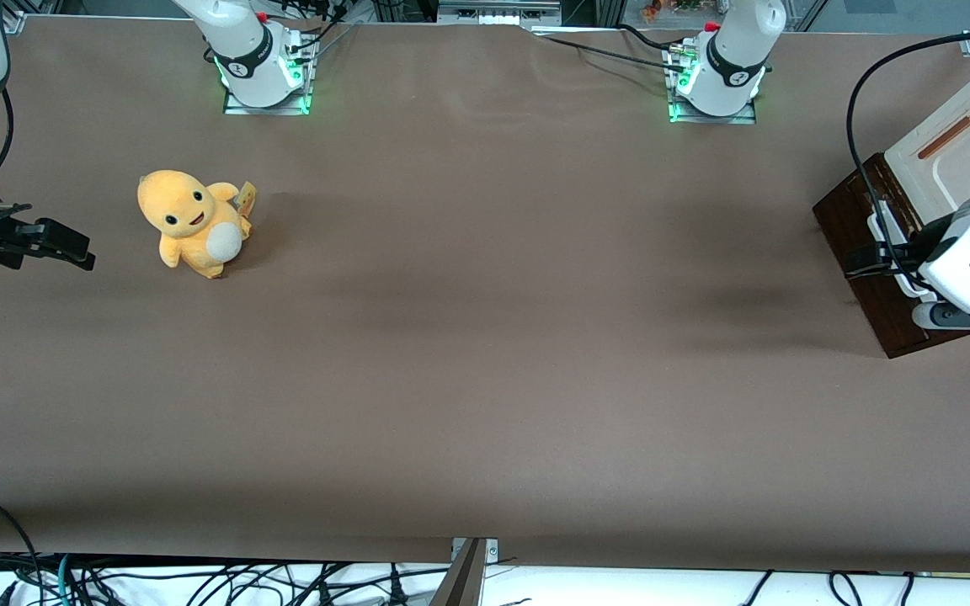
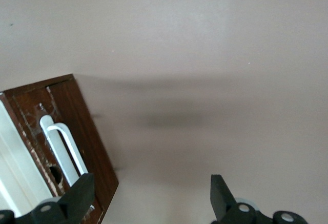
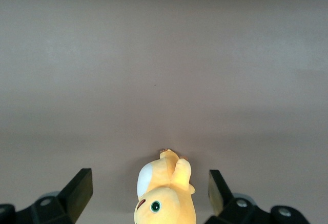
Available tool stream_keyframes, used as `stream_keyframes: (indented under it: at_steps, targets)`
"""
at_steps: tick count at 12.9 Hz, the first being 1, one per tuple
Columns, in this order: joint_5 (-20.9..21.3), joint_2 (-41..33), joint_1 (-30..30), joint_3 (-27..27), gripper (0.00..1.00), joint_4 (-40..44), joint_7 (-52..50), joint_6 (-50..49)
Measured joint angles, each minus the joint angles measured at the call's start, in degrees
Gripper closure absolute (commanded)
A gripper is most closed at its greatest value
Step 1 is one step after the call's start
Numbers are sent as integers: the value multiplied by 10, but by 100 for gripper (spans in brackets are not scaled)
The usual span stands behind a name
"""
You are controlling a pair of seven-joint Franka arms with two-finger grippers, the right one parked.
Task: Open lower drawer with left arm only
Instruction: 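Move the open left gripper to the lower drawer's white handle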
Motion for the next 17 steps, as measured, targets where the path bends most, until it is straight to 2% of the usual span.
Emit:
stream_keyframes:
  at_steps: [7, 11, 13, 17]
  targets:
    - [120, 3, -35, -32, 0, -11, -141, -38]
    - [203, 14, -36, -67, 0, -49, -231, -39]
    - [226, 22, -37, -77, 0, -69, -278, -39]
    - [298, 35, -37, -98, 0, -114, -360, -39]
